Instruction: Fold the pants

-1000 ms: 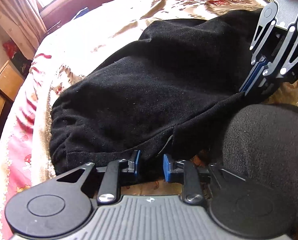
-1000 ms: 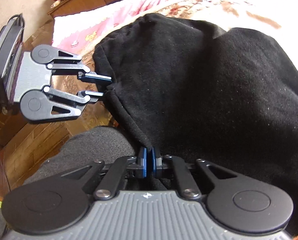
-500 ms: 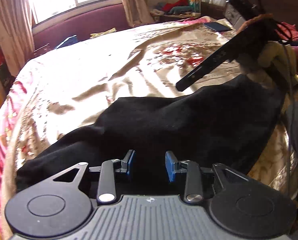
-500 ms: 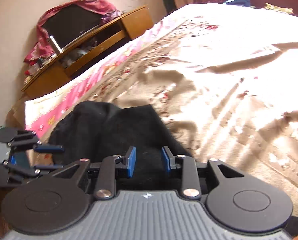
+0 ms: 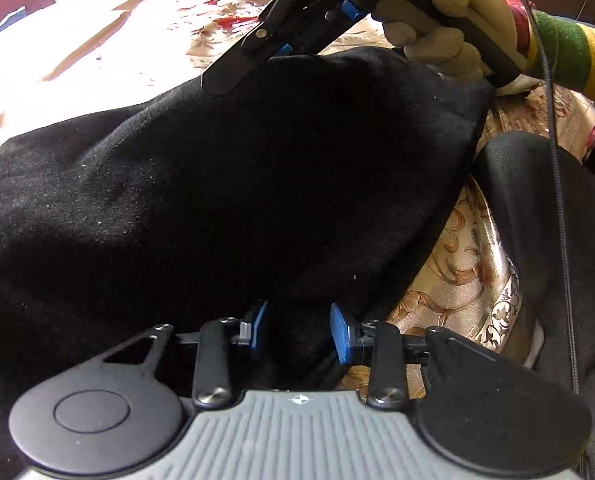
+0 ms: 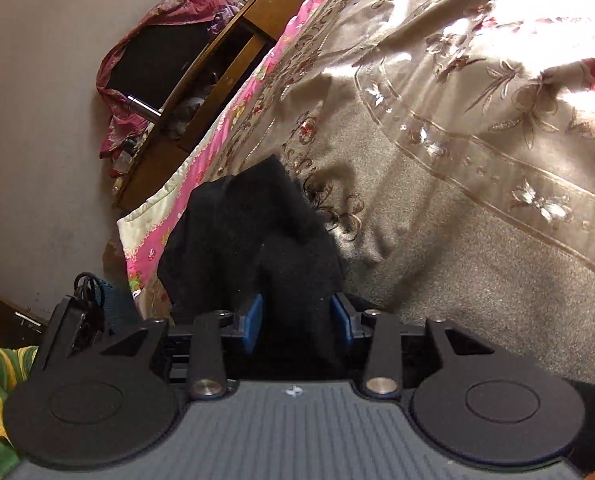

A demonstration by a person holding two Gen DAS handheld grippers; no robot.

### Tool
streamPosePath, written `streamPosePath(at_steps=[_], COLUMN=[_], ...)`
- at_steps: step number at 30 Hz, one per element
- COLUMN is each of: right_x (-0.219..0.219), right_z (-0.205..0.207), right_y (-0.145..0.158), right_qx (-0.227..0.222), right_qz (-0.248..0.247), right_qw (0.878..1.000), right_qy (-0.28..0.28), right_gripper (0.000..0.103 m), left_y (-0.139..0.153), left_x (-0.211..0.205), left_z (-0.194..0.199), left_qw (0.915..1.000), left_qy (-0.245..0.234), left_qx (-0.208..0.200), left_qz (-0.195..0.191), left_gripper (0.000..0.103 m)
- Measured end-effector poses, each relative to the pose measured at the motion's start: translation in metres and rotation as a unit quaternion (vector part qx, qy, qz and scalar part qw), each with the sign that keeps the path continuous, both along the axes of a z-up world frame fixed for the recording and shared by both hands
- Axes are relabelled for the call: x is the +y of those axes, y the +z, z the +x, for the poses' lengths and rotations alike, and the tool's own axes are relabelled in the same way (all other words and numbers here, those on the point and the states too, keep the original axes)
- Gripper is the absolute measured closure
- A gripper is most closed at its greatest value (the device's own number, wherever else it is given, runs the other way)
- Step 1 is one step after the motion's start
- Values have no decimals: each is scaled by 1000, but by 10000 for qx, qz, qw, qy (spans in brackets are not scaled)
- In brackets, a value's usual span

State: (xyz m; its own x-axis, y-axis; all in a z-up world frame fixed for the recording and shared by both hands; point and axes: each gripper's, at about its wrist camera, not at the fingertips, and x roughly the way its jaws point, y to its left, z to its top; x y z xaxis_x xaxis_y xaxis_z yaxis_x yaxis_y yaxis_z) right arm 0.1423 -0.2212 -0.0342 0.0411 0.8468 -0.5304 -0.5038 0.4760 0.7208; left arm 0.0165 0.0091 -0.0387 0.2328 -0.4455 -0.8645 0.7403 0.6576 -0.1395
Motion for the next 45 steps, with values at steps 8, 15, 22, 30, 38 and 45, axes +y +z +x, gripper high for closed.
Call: streamPosePath(at_steps=[8,15,22,30,38,45], right_x=[19,52,65,58,67,63], right_z=[-31,-25,-25,-45,-11,27], right_y=[29,14,9,12,-16,-37], right_qx=[-1362,-1107,-1138,-1081,-146,105], right_qz=[-211,-85,-398,-310,-202,-597], right_qw=[9891,9885,9873,9856,9952,9981], right_qy=[520,1024,1037,1266,942,-87], right_gripper=[58,52,44,41,40,79], left_y=[2,9,20,29,22,19], left_x=[5,13,47,61,88,91], left_z=[2,7,5,3,13,12], left_qw=[10000,9999,9982,9965,9888,9901], left_qy=[23,139,565,830,1471,1365], left_qx=[92,35,68,-82,-249,-320], left_qz=[9,81,205,-34,71,31], left_gripper=[56,54,54,54,52,48])
